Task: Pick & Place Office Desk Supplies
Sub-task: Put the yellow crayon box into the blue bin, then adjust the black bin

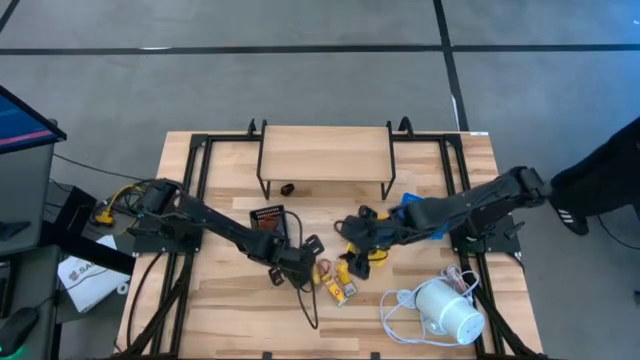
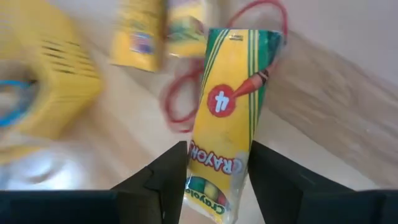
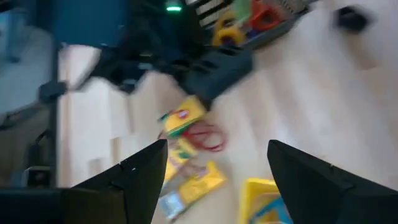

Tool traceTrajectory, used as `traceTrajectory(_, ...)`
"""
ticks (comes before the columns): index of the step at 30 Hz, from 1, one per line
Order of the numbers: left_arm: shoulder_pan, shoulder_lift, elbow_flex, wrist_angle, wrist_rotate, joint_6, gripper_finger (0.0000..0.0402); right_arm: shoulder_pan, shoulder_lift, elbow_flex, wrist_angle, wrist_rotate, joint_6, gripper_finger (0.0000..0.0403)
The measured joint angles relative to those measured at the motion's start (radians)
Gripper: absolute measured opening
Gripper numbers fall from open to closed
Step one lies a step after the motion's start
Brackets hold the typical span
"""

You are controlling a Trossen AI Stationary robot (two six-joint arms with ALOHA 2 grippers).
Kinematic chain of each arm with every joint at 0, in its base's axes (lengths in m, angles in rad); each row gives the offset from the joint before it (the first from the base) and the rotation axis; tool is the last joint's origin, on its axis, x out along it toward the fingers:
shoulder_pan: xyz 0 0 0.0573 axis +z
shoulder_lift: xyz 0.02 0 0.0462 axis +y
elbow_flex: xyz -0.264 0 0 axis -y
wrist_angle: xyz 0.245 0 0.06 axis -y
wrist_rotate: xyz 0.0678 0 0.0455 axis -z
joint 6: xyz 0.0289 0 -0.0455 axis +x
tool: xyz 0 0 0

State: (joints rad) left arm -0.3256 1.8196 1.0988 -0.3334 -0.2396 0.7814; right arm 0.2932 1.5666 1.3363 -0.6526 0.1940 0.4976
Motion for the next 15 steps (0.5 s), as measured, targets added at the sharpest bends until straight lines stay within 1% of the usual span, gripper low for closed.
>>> traceTrajectory(4, 0.009, -0.076, 0.001, 0.022, -0.003, -0.004, 0.0157, -0.001, -0.06, 0.0, -0.01, 0.09, 0.0, 0.0274)
traceTrajectory(8, 0.029, -0.16, 0.001, 0.031, -0.059, -0.003, 0.0157, 0.001, -0.113, 0.001, -0.051, 0.195, 0.0, 0.0274)
traceTrajectory(10, 0.045, -0.209, 0.001, 0.051, -0.068, -0.008, 0.0157, 0.001, -0.133, 0.001, -0.081, 0.245, 0.0, 0.0274)
traceTrajectory(12, 0.057, -0.243, 0.002, 0.085, -0.059, -0.024, 0.0157, 0.0, -0.148, 0.001, -0.09, 0.269, 0.0, 0.0274)
traceTrajectory(15, 0.065, -0.264, 0.003, 0.085, -0.042, -0.031, 0.0157, 0.001, -0.151, 0.001, -0.091, 0.279, 0.0, 0.0274)
